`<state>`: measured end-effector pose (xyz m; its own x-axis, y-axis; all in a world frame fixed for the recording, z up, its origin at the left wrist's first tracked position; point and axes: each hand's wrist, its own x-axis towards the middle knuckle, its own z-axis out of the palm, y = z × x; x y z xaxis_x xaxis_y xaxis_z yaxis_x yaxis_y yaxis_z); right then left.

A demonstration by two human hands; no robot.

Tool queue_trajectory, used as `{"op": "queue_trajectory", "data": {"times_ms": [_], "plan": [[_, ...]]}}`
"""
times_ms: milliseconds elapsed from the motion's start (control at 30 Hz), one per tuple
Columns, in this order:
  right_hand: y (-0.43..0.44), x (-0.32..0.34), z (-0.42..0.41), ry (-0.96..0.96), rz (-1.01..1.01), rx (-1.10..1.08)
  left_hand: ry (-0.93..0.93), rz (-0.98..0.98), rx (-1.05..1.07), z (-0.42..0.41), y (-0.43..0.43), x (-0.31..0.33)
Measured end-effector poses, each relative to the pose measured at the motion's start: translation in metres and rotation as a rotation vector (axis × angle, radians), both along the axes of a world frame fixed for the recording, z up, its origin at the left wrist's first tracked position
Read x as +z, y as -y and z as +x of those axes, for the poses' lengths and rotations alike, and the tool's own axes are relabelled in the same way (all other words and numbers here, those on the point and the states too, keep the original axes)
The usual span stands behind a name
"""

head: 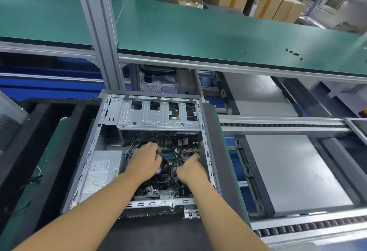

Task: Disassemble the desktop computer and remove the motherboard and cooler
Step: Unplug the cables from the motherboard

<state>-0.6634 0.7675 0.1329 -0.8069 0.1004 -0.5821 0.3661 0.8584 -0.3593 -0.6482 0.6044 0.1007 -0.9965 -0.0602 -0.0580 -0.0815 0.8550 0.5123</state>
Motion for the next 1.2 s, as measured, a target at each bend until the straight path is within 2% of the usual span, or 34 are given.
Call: {"op": "queue_trajectory", "data": {"times_ms": [167,300,367,500,600,667,767,867,1200], "plan": [[0.005,-0.01,-0.009,-0.241,0.176,0.096,0.018,-0.032,-0.003,-0.002,-0.002,0.0],[0.004,-0.001,-0.014,-0.249,0.69,0.558,0.035,-0.04,-0.01,-0.003,-0.002,0.0],[0.001,-0.004,-0.021,-0.276,0.772,0.651,0.04,-0.037,-0.015,-0.004,-0.002,0.0],[0.0,-0.01,-0.041,-0.274,0.594,0.605,0.121,-0.103,-0.144,-0.002,-0.002,-0.003],[0.003,-0.015,-0.046,-0.207,0.614,0.59,0.195,-0.141,-0.318,0.001,-0.002,-0.007],[0.006,-0.018,-0.047,-0.154,0.587,0.501,0.245,-0.162,-0.392,0.001,-0.001,-0.01],[0.01,-0.022,-0.052,-0.127,0.471,0.306,0.313,-0.189,-0.411,0.0,0.0,-0.012],[0.01,-0.026,-0.051,-0.142,0.402,0.204,0.341,-0.218,-0.449,0.0,-0.001,-0.014],[0.008,-0.031,-0.053,-0.137,0.303,0.086,0.306,-0.229,-0.444,0.001,0.0,-0.016]]}}
